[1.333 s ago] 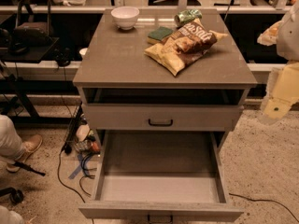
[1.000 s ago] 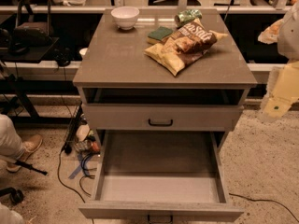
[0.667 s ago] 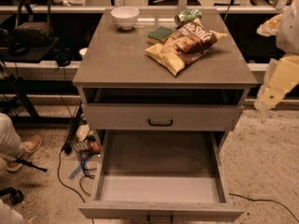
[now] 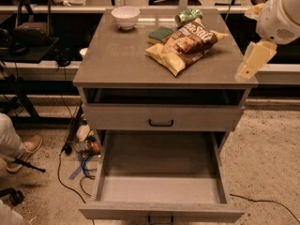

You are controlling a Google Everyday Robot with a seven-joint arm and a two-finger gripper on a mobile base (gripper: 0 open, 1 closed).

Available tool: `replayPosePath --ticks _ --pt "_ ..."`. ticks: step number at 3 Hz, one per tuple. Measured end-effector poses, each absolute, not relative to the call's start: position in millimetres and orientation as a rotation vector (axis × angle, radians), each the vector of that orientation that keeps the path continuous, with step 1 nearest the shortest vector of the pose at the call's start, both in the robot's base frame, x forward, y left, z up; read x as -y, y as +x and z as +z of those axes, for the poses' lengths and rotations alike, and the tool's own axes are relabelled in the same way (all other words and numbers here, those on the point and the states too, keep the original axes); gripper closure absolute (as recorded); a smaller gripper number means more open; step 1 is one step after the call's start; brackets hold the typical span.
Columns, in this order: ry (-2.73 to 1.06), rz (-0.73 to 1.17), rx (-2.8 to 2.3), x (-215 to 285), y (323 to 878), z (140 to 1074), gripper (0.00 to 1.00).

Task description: Place brown chip bag into middle drawer

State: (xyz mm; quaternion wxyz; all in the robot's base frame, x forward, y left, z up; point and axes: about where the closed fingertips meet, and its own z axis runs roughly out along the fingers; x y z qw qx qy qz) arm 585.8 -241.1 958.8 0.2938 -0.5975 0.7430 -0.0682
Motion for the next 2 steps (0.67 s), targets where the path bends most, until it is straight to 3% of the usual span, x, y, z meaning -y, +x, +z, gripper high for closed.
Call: replayPosePath --ticks 2 --pt "-1.527 -0.254 -1.956 235.6 697.6 936.1 0.0"
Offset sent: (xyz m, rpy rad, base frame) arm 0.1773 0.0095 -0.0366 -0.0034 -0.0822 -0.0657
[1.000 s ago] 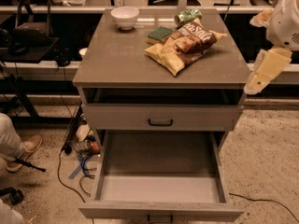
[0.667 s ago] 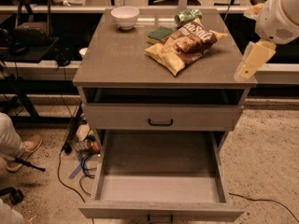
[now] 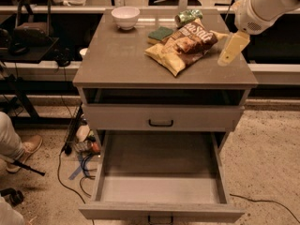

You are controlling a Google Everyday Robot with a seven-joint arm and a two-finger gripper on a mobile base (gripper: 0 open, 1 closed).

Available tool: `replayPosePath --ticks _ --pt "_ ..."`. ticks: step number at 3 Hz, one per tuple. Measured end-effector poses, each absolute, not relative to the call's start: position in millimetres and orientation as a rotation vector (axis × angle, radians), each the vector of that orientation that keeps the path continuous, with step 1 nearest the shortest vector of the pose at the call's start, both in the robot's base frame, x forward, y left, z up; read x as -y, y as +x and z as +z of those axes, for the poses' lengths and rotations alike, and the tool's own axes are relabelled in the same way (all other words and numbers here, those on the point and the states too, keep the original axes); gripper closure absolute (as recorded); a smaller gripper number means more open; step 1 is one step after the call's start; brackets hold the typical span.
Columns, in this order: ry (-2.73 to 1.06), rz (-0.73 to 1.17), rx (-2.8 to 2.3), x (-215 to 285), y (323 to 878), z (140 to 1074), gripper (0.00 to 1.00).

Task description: Place brown chip bag into middle drawer

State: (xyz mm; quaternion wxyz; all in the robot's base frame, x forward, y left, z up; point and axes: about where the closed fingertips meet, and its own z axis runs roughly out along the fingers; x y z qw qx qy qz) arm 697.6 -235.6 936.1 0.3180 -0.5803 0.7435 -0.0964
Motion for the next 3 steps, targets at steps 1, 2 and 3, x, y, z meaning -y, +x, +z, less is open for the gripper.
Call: replayPosePath --ticks 1,2,3 --pt "-1.528 -0.253 -1.957 235.4 697.0 935.6 0.0" --pt "-1.532 -0.316 -1.981 249.8 721.9 919.6 0.0" --pt "-1.502 -0.403 -2.051 279.1 771.1 885.3 0.0"
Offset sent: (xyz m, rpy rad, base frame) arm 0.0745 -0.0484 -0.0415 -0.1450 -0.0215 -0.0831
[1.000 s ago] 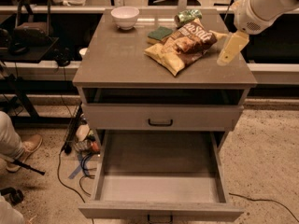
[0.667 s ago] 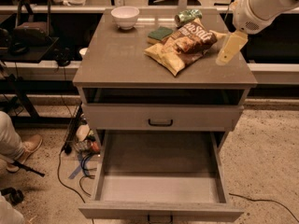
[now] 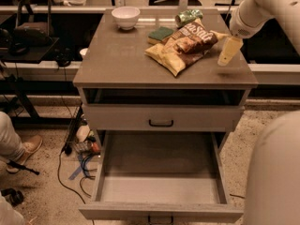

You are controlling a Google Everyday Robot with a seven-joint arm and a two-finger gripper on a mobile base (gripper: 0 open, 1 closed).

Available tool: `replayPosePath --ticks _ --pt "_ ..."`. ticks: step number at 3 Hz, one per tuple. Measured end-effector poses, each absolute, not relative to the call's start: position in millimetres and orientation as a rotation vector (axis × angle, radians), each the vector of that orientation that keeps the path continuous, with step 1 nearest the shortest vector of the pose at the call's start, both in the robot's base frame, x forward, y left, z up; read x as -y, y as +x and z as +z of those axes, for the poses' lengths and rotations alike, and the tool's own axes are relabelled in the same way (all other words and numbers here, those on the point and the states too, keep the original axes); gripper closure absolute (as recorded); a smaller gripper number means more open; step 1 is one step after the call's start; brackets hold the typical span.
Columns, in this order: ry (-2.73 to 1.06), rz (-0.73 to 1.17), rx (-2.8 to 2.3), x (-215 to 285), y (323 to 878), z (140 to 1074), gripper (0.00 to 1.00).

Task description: Place brown chip bag into middle drawer

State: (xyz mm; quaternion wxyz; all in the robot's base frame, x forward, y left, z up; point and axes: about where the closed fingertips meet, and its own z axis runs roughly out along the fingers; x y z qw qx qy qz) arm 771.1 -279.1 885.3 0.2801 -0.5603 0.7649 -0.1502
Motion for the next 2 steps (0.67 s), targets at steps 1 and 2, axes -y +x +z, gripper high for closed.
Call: replayPosePath --ticks 1,2 --pt "-1.458 -0.419 -2.091 294.1 796.6 866.6 0.0" --pt "-1.373 -0.352 -2.081 300.3 811.9 862.2 0.0"
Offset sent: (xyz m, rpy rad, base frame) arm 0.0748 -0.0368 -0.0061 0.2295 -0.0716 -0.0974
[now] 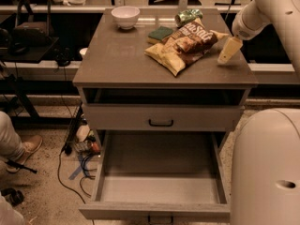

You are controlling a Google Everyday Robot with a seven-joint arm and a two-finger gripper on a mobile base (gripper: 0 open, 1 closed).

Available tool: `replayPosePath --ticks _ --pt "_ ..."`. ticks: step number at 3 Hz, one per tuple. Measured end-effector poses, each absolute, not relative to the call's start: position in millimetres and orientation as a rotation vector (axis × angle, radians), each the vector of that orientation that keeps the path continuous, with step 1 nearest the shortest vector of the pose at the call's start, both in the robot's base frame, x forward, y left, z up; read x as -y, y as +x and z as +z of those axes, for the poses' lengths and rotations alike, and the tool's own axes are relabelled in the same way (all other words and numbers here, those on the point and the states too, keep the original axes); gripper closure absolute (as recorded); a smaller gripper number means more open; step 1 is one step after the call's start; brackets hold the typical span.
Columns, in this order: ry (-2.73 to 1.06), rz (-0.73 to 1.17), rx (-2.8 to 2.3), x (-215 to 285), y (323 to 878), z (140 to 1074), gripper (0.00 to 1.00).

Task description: Place brown chip bag into middle drawer

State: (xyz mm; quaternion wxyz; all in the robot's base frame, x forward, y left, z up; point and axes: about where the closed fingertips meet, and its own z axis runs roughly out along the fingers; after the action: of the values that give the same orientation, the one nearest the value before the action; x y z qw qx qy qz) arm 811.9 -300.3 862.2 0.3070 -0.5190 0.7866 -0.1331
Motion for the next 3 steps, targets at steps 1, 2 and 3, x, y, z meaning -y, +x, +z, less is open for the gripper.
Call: replayPosePath --ticks 1,2,3 --pt "-1.285 -0.271 -2.046 298.3 820.0 870.8 0.0" --pt "-1.234 -0.157 -1.987 281.0 824.9 882.8 0.0" --pt "-1.217 -0.088 -1.984 269.4 826.0 879.3 0.0"
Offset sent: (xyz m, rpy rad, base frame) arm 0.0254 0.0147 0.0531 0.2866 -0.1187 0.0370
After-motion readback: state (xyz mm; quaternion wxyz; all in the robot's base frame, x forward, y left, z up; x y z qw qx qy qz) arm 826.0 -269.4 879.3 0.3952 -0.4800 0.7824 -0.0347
